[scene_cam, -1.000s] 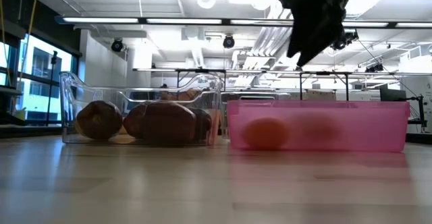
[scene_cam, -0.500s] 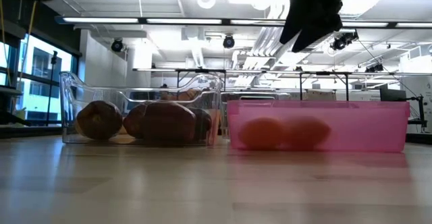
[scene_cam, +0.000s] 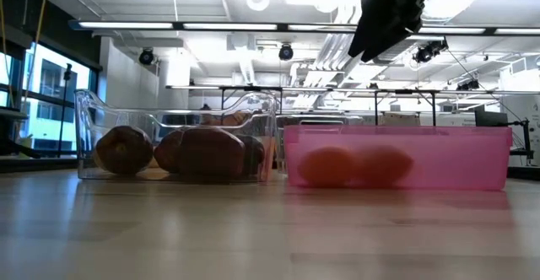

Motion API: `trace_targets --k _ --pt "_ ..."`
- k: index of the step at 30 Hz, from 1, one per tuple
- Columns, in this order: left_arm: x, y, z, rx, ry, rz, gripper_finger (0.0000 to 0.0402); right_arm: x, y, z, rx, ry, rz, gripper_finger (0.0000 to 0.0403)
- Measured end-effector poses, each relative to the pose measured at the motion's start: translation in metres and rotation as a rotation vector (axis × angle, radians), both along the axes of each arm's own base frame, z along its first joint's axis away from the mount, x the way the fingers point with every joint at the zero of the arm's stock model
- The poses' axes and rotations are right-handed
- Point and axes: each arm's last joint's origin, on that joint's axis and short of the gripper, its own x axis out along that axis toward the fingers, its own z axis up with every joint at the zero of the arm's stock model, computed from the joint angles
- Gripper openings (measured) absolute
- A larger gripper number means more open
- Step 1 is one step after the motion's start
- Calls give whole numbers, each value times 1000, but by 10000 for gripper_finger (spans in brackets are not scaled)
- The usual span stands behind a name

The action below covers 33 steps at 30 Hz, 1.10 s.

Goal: Sort produce into baskets
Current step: Put the lemon into the pink bin

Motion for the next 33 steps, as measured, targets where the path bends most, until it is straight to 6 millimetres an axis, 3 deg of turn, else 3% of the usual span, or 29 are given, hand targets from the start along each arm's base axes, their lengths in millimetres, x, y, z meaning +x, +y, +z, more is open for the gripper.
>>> trace_targets --k 10,17,25,33 --pt "-8 -18 -33 84 108 -57 353 0 0 0 1 1 1 271" --pt "-13 -26 -45 99 140 -91 353 0 0 0 1 0 1 271" --pt "-9 -33 -46 89 12 -103 353 0 0 0 1 1 1 271" --pt "-6 -34 -49 41 -136 -245 353 0 0 0 6 -4 -6 271"
